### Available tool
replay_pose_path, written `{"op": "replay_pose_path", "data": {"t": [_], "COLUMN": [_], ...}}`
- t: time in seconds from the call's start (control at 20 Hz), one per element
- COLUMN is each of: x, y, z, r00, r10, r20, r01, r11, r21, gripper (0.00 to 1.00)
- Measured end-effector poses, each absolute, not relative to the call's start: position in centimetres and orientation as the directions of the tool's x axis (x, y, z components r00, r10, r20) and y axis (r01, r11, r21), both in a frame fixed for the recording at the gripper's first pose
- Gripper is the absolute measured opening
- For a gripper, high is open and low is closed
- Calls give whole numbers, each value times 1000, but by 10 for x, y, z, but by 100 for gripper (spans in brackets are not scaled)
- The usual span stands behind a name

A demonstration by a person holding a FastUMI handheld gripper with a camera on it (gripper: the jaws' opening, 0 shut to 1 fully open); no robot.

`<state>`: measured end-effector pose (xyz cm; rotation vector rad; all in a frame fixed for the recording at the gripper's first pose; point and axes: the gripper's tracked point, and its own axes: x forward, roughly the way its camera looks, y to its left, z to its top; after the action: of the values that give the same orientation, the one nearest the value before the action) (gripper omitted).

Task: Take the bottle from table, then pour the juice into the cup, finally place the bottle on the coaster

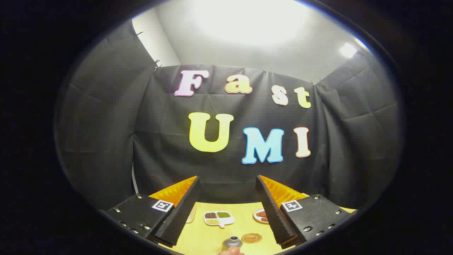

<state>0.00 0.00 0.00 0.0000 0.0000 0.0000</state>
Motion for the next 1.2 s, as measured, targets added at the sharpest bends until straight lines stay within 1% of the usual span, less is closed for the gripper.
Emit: {"op": "replay_pose_path", "data": {"t": [0.15, 0.4, 0.7, 0.9, 1.2], "x": [-2, 2, 6, 7, 10], "y": [9, 0, 6, 12, 3], "z": [-2, -12, -17, -28, -37], "r00": [1000, 1000, 1000, 1000, 1000], "r10": [14, -16, -9, 15, -3], "r20": [20, 3, 9, 10, -1], "r01": [-15, 16, 9, -16, 4], "r11": [1000, 997, 999, 998, 998], "r21": [24, 75, 38, 61, 66], "gripper": [96, 96, 96, 96, 96]}}
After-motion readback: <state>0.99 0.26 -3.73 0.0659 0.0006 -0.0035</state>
